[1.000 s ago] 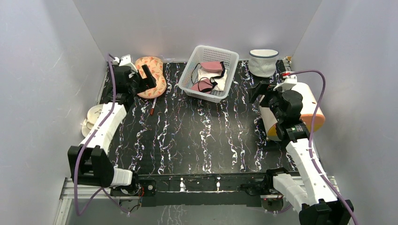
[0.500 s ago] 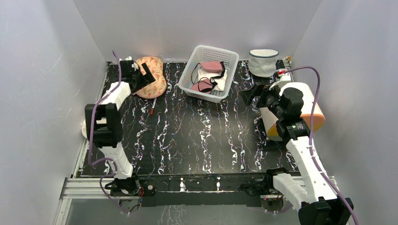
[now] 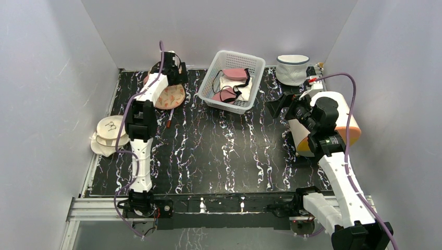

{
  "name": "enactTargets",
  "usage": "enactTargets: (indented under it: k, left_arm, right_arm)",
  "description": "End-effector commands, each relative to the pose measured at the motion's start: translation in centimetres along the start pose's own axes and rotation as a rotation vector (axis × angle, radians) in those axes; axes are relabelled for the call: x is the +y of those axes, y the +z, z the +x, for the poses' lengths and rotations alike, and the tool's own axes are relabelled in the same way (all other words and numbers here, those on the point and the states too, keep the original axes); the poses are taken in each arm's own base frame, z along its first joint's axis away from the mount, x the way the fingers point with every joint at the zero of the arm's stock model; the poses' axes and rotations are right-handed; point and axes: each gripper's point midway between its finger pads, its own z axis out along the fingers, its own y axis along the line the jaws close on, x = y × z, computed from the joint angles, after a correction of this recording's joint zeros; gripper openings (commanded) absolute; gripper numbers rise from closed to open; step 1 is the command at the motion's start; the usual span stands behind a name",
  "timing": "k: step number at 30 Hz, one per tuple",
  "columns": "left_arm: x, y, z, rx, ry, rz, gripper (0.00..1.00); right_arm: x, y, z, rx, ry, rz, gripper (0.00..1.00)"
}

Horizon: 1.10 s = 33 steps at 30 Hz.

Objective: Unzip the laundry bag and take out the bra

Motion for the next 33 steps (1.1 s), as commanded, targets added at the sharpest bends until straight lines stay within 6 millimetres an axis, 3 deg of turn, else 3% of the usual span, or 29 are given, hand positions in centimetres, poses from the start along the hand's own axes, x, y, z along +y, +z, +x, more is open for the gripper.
enactTargets:
  k: [1,6,14,17,24,33]
  left_arm:
    - [-0.7,-0.2,0.6,0.031,0.167,-0.095,0.98]
    - [0.1,0.8,3.7,0.108,0.236,-0.198,0.90]
    - [0.3,-1.0,6.6,0.137,0.318,-0.230,0.56]
    - [0.8,-2.2,6.9,0.136,0.321,-0.248,0.39]
    - [4.0,-5.7,8.1,0.143,0.346,-0.357,0.26]
    - [2.5,-11.3,6.0,0.058,0.245,-0.242,0.03]
  right_arm:
    - [1.2,-1.2,-3.7,-0.098,-0.061,-0.014,0.98]
    - [1.1,-1.4,-3.9,-0.096,-0.072,-0.002,0.98]
    - [1.5,-1.3,-4.2,-0.100,-0.067,-0.020,0.98]
    - [1.4,-1.2,-4.0,-0.091,-0.061,-0.021,0.98]
    - [1.6,-1.9,-4.3,-0.106,-0.062,-0.011,0.98]
    - [1.8,-2.0,-3.7,-0.083,-0.038,-0.024,0.98]
